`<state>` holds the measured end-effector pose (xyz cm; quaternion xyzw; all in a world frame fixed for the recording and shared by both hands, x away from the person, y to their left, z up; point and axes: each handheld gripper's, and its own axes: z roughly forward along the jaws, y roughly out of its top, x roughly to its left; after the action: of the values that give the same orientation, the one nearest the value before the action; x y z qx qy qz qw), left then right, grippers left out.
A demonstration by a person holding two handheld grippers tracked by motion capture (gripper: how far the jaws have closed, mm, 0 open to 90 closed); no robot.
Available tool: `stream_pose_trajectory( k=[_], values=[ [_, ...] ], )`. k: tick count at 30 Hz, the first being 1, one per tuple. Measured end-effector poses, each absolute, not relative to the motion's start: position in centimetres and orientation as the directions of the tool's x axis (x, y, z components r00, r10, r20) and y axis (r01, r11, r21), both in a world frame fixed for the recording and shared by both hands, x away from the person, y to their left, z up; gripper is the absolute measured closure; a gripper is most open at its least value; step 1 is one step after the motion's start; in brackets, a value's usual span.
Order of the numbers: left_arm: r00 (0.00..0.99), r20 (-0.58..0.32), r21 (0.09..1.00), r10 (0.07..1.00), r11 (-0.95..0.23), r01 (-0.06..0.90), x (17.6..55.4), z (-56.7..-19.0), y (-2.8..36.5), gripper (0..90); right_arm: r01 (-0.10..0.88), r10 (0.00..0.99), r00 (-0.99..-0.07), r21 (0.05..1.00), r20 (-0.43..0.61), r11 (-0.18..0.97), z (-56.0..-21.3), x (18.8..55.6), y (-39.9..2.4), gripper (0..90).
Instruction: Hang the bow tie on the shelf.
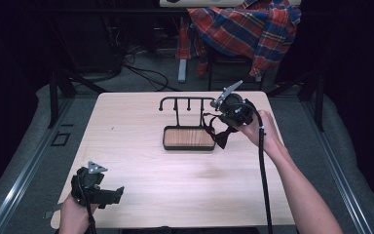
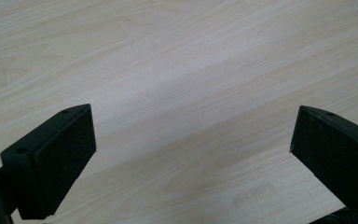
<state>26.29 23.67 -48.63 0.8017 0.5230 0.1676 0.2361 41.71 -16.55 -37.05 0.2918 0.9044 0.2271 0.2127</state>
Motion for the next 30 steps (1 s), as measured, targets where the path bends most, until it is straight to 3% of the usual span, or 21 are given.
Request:
stream_pose_trajectory(
  k=[30],
  values=[
    [0.397, 0.02, 0.551, 0.918, -0.341, 0.762, 26.4, -48.7, 23.6, 0.2, 0.417, 0.637, -0.712, 0.554, -0.294, 0.721, -34.9, 43.9, -15.7, 89.6]
  ],
)
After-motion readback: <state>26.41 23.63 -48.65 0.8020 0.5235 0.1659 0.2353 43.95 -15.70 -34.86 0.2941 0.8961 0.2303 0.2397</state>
